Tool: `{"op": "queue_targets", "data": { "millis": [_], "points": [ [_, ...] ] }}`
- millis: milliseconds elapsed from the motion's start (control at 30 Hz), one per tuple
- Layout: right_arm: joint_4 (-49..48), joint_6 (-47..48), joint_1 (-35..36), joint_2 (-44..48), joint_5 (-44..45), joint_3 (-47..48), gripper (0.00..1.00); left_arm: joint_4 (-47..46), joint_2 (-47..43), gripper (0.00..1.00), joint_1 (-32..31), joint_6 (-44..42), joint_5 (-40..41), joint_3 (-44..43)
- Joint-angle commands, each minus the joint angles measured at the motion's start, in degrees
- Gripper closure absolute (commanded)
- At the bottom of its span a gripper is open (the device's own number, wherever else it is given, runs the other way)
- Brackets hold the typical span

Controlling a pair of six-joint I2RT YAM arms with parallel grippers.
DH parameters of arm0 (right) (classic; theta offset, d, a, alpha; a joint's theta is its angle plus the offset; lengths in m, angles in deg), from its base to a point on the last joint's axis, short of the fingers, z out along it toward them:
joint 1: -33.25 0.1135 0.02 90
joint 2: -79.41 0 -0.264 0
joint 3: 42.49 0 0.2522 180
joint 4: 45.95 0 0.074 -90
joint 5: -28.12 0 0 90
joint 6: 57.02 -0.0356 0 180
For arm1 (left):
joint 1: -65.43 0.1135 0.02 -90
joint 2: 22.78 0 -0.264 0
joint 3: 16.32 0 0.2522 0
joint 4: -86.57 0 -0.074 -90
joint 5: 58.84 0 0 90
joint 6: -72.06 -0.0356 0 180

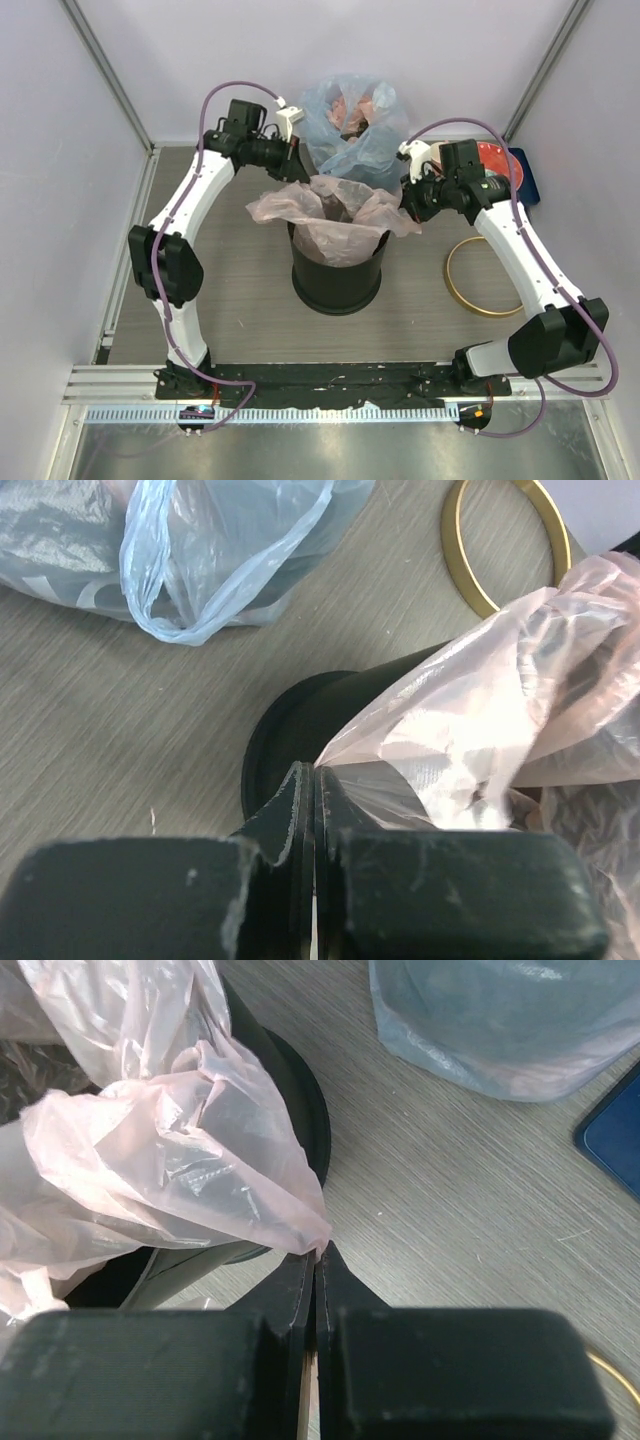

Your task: Put the trash bags into the trash bin

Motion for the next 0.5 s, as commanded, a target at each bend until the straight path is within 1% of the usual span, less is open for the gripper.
{"op": "queue_targets", "data": {
  "millis": [0,133,233,300,367,400,433,467],
  "points": [
    [-2.2,1.6,-0.2,0.2,-0.3,-2.5,0.99,-6.1,-0.2,1.0,0.4,4.7,0.9,6.2],
    [-2.2,1.4,-0.1,2.5,-1.4,-7.1,0.99,-8.2,-1.3,1.0,0.3,5.0,2.5,12.8],
    [-2.2,0.8,-0.1,3.9,-1.8,-9.1,0.99,-9.2,-2.5,1.0,0.4,5.0,2.7,15.0],
    [-2.2,0.7,-0.1,4.4,-1.9,-9.3,0.99,-9.2,-3.4,1.0,0.5,4.8,3.1,15.1],
    [-1.9,0.6,-0.1,4.7,-1.9,-8.6,0.99,-8.7,-3.9,1.0,1.3,4.9,2.6,13.3],
    [-1.7,0.6,-0.1,4.8,-1.9,-8.4,0.99,-8.3,-4.1,0.98,1.9,5.2,2.6,12.2],
    [-1.5,0.4,-0.1,4.9,-2.1,-8.0,0.99,-7.4,-5.0,0.8,2.6,5.9,2.4,9.6],
    [-1.5,0.4,-0.1,5.1,-2.2,-7.4,0.99,-7.0,-5.5,0.7,4.3,6.1,2.3,8.2]
  ]
}}
